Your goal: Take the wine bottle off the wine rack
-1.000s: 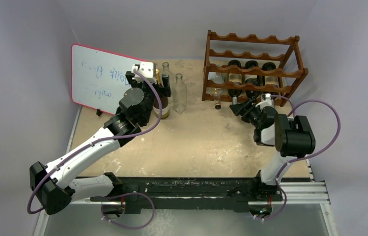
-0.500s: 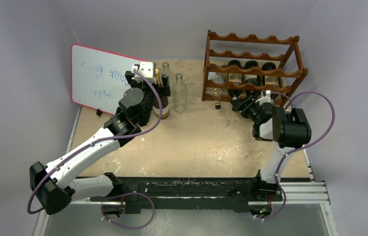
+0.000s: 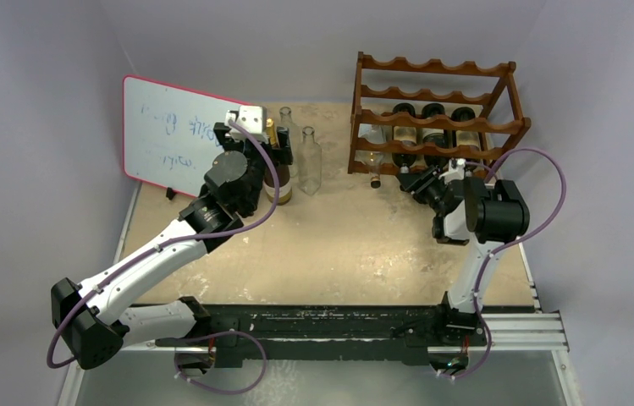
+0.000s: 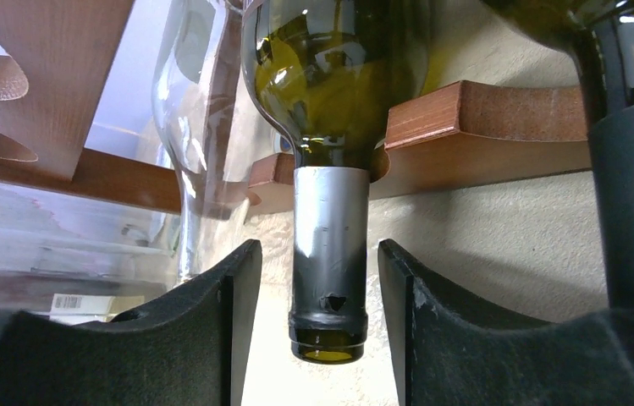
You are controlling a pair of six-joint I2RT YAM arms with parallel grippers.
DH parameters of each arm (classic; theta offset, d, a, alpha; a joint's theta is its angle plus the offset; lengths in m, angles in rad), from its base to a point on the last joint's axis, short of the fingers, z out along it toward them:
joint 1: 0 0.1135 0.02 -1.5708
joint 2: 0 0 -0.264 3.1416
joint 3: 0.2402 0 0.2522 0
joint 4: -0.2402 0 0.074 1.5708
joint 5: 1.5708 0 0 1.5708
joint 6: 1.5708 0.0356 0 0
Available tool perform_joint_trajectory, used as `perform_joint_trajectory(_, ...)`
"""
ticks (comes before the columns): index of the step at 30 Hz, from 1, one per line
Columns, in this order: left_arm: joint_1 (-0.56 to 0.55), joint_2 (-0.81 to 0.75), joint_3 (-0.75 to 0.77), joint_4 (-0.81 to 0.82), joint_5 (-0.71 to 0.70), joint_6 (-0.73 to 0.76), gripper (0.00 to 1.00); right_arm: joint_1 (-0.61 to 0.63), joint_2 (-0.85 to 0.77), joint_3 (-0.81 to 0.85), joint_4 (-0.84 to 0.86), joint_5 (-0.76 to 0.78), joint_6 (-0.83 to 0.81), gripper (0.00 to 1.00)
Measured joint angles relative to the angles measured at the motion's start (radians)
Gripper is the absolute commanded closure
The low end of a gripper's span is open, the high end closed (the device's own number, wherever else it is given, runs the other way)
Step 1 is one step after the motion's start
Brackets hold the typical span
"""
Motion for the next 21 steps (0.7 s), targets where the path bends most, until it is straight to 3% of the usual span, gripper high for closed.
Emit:
perform_joint_trajectory(7,0.0,-0.001,0.0,0.0,-0.007,0.0,0.14,0.0,0.032,0.005,0.052,-0.002,0.029,0.49)
perform_joint_trajectory(17,0.0,-0.004,-0.015,0.009,-0.035,0.0,0.14,-0.001,0.047,0.01,0.061,-0.002,0.066,0.78)
perform_joint_trajectory(21,0.0,-0.004,-0.015,0.012,-0.037,0.0,0.14,-0.002,0.046,0.007,0.064,-0.004,0.068,0.84)
